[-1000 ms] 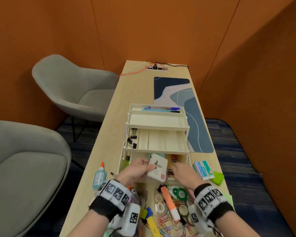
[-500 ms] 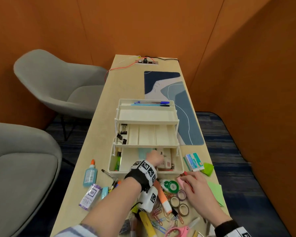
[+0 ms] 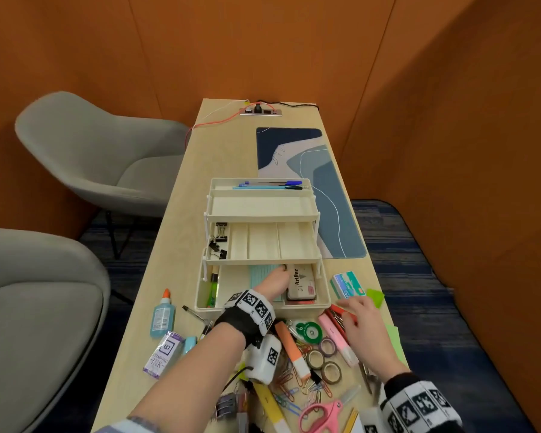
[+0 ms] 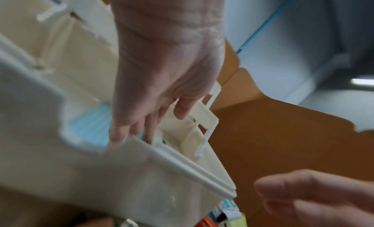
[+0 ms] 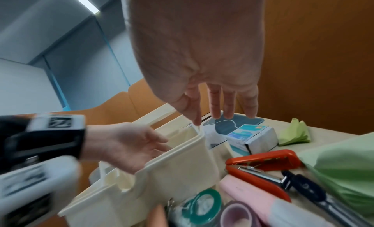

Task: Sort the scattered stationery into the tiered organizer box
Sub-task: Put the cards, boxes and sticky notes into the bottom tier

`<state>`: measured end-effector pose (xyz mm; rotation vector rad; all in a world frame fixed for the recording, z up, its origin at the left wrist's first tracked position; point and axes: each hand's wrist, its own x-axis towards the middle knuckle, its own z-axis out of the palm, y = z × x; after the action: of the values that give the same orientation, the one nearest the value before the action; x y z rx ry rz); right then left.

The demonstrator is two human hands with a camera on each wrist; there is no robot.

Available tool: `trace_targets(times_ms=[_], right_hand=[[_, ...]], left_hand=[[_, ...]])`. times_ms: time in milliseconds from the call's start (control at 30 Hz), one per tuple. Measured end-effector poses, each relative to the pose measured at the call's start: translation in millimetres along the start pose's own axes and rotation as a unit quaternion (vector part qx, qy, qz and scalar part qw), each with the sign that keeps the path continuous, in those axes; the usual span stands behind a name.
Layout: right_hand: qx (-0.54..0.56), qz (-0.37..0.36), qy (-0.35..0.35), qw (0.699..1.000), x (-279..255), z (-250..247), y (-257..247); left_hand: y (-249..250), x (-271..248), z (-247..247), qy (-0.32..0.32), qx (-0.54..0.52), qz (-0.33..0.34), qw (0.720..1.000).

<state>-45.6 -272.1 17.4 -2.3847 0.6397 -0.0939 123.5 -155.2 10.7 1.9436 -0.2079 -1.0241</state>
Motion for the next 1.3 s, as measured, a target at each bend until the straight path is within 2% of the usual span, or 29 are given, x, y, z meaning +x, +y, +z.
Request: trace_targets(times_ms=[100,200,300,400,533,633,700,767,867,933,1033,1167,1300], right_hand=[[-0.001,0.070,0.009,0.998,17.9,-6.7,6.2],[-0.050,0.128,-0.025,0.990,37.0,-4.3,16.1],[-0.169,0.156,-0.050,0.972,53.0,2.5,22.6],[-0.262,0.141,-0.067,0.953,65.8,12.0,29.1],[-0.310,0.140,-0.050,0.939,76.2,19.6,32.5],[-0.259,0.159,-0.034,0.952,79.4,18.7,30.2],[-0.174,0.176,-0.009,0.969,78.4,14.4,31.2],[-0.032,0.197,0.015,0.980,72.0,4.3,26.7],[0.192,0.225,0.055,0.954,54.5,-14.4,8.7],[0.270,0.191,0.057,0.942,39.8,-23.1,-8.8],[0.280,0.090,0.006,0.956,22.5,-26.5,-37.9],[0.179,0.010,-0.127,0.976,28.4,-3.2,-73.3],[0.041,-0.016,-0.184,0.982,57.1,45.5,-99.7]], left_hand=[[-9.1,-30.4,-16.4,0.041,0.017,0.083,0.996],[-34.3,-64.8,-35.1,0.103,0.015,0.150,0.983],[-67.9,-102.3,-46.9,0.120,-0.016,0.137,0.983],[-107.5,-128.4,-50.6,0.111,-0.023,0.114,0.987],[-138.4,-143.6,-53.6,0.124,-0.047,0.074,0.988],[-145.9,-146.5,-57.8,0.142,-0.067,0.065,0.985],[-149.2,-144.3,-60.3,0.148,-0.079,0.063,0.984],[-151.3,-140.8,-61.5,0.152,-0.088,0.059,0.983],[-149.2,-135.8,-62.4,0.149,-0.095,0.059,0.982],[-148.2,-132.6,-62.6,0.145,-0.094,0.055,0.984],[-144.7,-130.4,-59.9,0.135,-0.085,0.049,0.986],[-141.1,-130.3,-55.5,0.137,-0.077,0.053,0.986],[-138.8,-130.3,-51.4,0.150,-0.065,0.069,0.984]])
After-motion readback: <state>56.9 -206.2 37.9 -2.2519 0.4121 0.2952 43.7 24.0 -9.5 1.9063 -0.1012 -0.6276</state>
